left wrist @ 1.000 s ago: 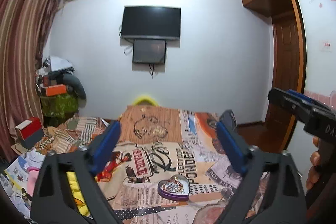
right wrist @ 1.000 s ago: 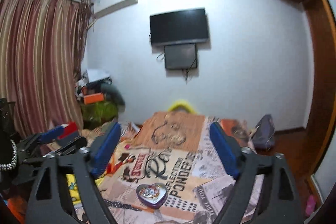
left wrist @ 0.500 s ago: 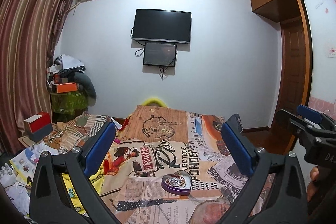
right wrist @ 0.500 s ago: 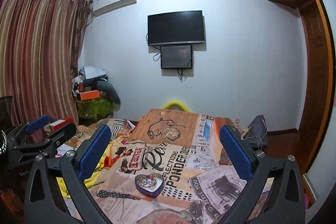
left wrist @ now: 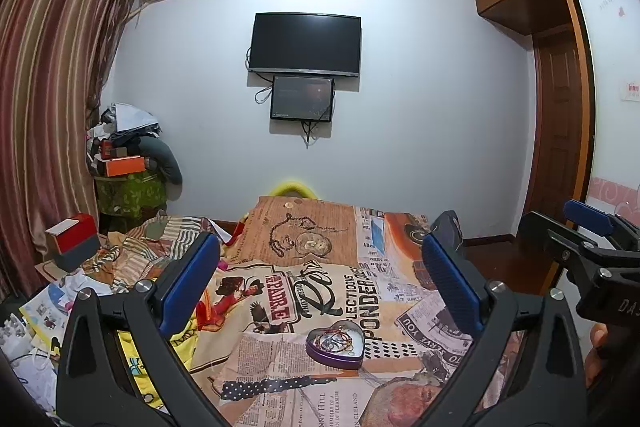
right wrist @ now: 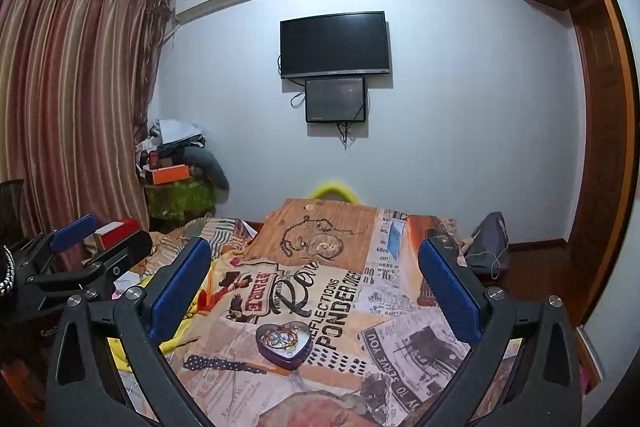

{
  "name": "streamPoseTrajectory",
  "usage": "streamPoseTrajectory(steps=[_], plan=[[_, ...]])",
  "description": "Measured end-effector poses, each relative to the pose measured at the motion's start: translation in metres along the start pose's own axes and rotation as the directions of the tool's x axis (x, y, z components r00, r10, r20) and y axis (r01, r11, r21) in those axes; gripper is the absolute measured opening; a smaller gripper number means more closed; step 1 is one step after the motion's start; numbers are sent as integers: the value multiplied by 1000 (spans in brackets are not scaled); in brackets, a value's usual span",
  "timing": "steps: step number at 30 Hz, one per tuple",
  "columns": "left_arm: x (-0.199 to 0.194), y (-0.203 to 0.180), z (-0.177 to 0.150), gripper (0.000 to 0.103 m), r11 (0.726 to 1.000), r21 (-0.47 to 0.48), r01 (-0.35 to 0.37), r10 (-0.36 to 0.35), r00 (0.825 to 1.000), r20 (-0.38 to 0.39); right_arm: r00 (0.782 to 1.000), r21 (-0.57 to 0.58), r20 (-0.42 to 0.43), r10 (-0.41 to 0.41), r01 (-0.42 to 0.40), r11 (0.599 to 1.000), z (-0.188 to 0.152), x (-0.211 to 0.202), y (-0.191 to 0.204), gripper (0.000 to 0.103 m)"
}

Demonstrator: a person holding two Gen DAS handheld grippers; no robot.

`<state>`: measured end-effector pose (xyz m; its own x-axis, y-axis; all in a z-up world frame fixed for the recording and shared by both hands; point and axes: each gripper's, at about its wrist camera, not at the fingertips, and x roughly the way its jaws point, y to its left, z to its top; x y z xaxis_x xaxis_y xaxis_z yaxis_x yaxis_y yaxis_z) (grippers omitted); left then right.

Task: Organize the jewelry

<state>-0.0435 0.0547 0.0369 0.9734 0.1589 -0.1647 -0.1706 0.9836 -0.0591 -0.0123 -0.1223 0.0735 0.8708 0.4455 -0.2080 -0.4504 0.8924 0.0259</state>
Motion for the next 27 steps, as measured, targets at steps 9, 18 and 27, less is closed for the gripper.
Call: streamPoseTrajectory(steps=[9,18,27], plan=[[5,0,-3,102,1000,3,3,-3,1000,-14,1000,14,-20,1,-1,1000,-1,1,-4,103],[7,-2,-3,102,1000,7,3,-3,1000,-24,1000,22,-29,8,-7,1000,0,-1,-5,103],[8,-1,-4,102,1000,7,6,-6,1000,-29,1000,19,-28,7,-6,1000,0,-3,-5,103]])
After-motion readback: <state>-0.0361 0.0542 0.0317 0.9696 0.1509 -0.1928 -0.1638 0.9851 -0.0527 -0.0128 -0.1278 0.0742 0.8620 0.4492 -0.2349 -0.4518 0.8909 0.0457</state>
